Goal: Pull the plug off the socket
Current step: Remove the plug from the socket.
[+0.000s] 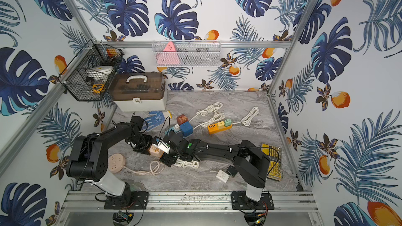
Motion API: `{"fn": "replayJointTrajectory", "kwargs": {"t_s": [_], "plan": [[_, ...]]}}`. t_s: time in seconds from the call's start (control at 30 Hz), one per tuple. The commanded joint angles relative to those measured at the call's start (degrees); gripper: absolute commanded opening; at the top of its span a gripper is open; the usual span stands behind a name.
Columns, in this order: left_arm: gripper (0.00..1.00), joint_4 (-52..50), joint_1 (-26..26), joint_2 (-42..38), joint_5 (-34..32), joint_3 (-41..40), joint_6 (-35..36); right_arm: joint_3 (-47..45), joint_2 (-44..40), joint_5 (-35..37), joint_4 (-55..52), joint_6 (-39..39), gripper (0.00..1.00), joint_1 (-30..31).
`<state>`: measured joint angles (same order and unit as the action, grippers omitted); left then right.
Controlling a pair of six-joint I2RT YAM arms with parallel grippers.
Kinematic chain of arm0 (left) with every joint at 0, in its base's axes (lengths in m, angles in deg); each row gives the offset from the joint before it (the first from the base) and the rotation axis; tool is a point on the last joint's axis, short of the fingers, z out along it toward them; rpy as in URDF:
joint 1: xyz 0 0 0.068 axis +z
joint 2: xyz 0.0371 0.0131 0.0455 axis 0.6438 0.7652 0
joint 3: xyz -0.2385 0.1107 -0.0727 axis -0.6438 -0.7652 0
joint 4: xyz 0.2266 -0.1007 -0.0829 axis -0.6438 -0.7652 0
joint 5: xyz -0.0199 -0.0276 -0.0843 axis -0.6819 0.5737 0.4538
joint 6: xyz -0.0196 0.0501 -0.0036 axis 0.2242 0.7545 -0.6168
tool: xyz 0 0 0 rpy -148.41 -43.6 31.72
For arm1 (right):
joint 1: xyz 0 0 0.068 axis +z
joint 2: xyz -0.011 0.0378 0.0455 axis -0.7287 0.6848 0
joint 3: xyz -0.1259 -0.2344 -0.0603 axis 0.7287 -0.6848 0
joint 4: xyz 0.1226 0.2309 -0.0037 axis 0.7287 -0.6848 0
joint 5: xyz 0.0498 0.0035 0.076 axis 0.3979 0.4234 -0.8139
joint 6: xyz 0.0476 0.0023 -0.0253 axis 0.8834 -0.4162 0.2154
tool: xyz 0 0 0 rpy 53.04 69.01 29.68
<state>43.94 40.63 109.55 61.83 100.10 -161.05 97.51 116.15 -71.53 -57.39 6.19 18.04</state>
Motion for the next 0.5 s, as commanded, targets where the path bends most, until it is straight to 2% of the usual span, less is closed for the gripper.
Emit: {"fn": "replayJointTrajectory", "kwargs": {"t_s": [0.0, 0.23, 0.47], "plan": [[0.00, 1.42, 0.10, 0.36, -4.04, -0.70, 1.86, 2.28, 2.82, -0.19, 4.05, -1.43, 0.85, 0.09], [0.00, 1.61, 0.15, 0.45, -3.86, -0.85, 1.51, 9.79, 10.98, 1.46, 2.07, -1.18, 0.83, 0.13], [0.00, 1.34, 0.14, 0.40, -3.86, -0.44, 1.62, 13.27, 15.48, 2.33, -0.02, -1.73, 0.75, 0.13]]}}
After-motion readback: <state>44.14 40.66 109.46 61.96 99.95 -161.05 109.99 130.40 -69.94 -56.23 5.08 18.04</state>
